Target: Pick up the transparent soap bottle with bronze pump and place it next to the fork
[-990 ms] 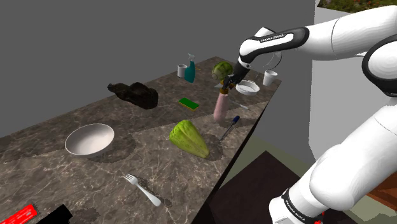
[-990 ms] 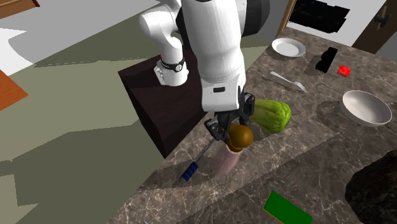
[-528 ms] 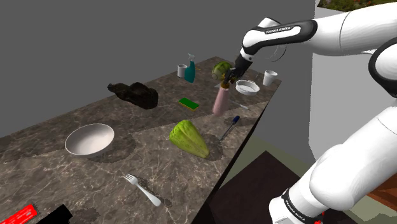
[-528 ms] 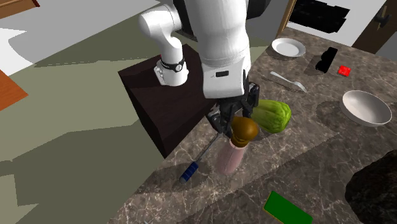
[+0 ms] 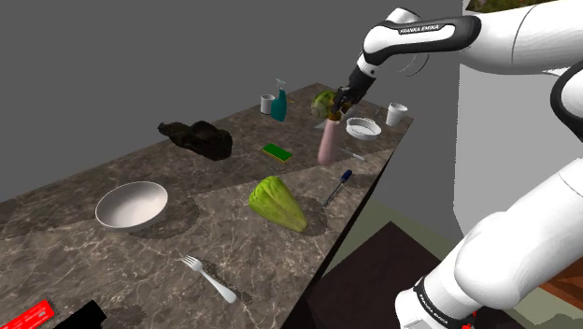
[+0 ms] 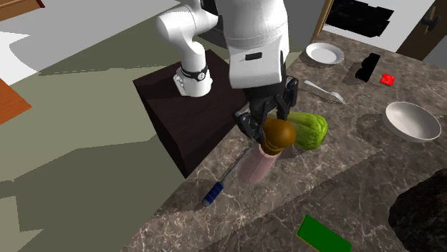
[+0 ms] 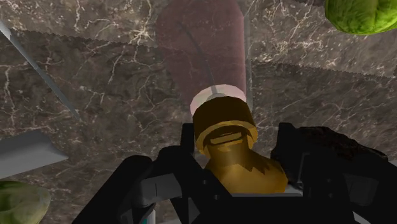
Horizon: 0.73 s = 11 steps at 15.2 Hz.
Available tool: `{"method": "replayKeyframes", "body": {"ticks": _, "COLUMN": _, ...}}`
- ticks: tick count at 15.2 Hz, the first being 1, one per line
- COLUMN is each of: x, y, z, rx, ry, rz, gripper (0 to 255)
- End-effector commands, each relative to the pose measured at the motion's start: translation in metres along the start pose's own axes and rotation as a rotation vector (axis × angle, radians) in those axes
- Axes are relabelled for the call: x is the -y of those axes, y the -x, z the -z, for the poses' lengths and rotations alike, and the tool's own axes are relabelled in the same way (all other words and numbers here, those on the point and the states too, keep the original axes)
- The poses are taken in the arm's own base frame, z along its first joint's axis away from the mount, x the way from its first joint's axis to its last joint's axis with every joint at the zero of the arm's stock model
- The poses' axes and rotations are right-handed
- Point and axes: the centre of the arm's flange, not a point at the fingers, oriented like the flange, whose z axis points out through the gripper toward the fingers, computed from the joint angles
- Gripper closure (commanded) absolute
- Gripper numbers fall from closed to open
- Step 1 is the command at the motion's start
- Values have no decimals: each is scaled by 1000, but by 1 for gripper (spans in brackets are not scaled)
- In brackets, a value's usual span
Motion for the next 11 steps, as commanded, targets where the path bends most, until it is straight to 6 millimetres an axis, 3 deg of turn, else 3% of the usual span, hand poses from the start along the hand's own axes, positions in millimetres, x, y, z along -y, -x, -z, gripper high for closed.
{"method": "replayKeyframes", "body": {"ticks": 1, "x": 1, "y": -4, "z": 10, "rx": 0, "ry": 0, "rz": 0, "gripper": 255}}
{"method": "replayKeyframes", "body": {"ticks": 11, "x": 7, "y": -19, "z": 60, "rx": 0, "ry": 0, "rz": 0, "gripper": 255}}
